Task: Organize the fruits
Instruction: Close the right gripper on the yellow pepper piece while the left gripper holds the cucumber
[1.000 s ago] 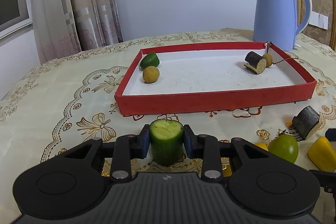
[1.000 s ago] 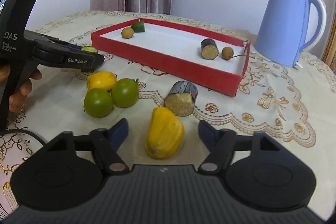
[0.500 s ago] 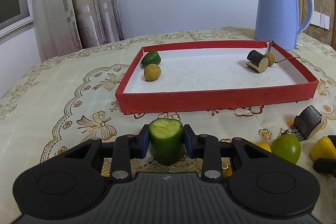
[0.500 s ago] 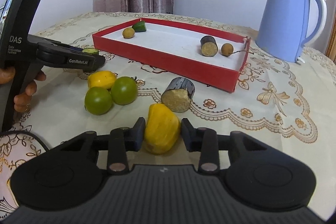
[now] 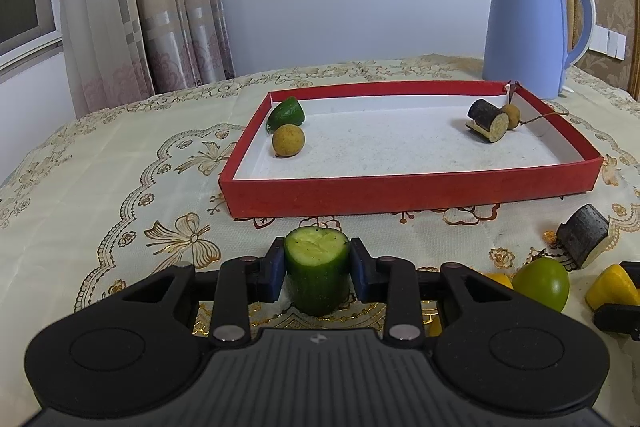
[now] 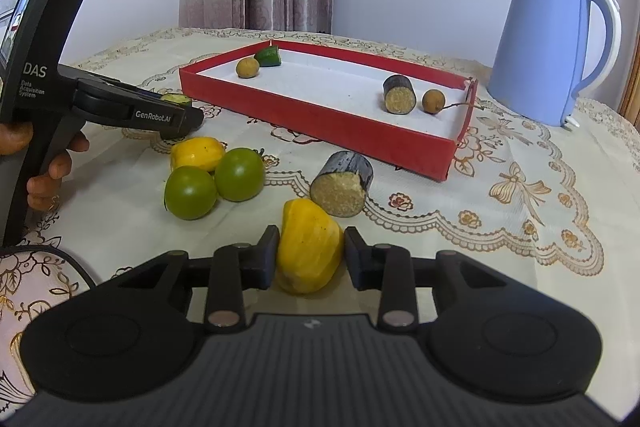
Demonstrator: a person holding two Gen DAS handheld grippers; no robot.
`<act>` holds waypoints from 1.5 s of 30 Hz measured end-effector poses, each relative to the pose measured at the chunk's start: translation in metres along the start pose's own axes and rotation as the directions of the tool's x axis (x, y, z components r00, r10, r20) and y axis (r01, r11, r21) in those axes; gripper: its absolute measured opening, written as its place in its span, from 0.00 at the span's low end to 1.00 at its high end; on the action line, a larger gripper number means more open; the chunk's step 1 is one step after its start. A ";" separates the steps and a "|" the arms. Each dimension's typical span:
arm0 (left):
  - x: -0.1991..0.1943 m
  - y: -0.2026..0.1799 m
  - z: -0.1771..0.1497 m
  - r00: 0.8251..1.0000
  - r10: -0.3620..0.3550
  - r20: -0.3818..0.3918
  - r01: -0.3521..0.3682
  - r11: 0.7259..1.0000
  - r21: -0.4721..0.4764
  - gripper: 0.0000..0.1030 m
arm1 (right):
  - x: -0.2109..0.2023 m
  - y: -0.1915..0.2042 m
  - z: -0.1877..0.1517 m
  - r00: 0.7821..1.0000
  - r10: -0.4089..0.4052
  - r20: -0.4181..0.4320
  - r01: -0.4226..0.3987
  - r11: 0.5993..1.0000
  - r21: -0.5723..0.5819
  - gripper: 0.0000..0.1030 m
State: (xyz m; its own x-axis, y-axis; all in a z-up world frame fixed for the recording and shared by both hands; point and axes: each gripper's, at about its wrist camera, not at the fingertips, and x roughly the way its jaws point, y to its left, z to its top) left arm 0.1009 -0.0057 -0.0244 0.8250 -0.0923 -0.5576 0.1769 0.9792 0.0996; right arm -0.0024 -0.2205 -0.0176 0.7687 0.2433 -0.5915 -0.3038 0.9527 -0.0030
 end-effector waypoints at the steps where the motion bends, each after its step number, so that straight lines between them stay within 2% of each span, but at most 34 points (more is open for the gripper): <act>1: 0.000 -0.001 0.000 1.000 -0.001 0.001 0.001 1.000 0.002 0.31 | 0.000 0.000 0.000 1.000 0.000 0.000 0.000 1.000 0.001 0.32; 3: 0.000 -0.003 -0.001 1.000 -0.026 -0.002 0.026 0.999 0.021 0.31 | 0.000 0.000 0.000 1.000 -0.003 0.000 0.003 1.000 -0.004 0.32; 6: 0.000 -0.010 -0.002 1.000 -0.009 -0.003 0.009 0.998 0.057 0.32 | 0.000 0.000 0.000 1.000 -0.003 -0.001 0.003 1.000 -0.003 0.32; 9: 0.005 -0.005 -0.002 0.999 -0.028 -0.030 0.028 0.999 0.027 0.32 | 0.000 0.001 0.000 1.000 -0.004 0.000 0.004 1.000 -0.004 0.32; 13: 0.005 -0.005 -0.002 0.999 -0.029 -0.027 0.030 0.999 0.031 0.31 | 0.000 0.000 0.000 1.000 -0.002 0.000 0.002 1.000 -0.001 0.32; 19: 0.001 0.006 -0.001 0.997 -0.080 -0.017 0.079 0.996 -0.033 0.31 | 0.001 0.000 0.000 1.000 0.002 0.002 -0.002 1.000 0.006 0.32; 26: -0.005 0.007 0.001 0.997 -0.070 0.021 0.071 0.997 -0.039 0.31 | -0.002 -0.002 0.000 1.000 0.007 0.021 -0.008 1.000 0.017 0.32; 45: -0.001 0.005 0.003 1.000 -0.012 -0.002 0.012 0.999 -0.036 0.31 | -0.003 -0.004 -0.001 0.999 0.012 0.030 -0.012 1.000 0.028 0.32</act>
State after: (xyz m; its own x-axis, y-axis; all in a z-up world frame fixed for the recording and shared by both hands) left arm 0.1025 -0.0008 -0.0205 0.8220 -0.1038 -0.5600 0.1671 0.9839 0.0628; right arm -0.0042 -0.2251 -0.0160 0.7818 0.2597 -0.5668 -0.2976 0.9543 0.0266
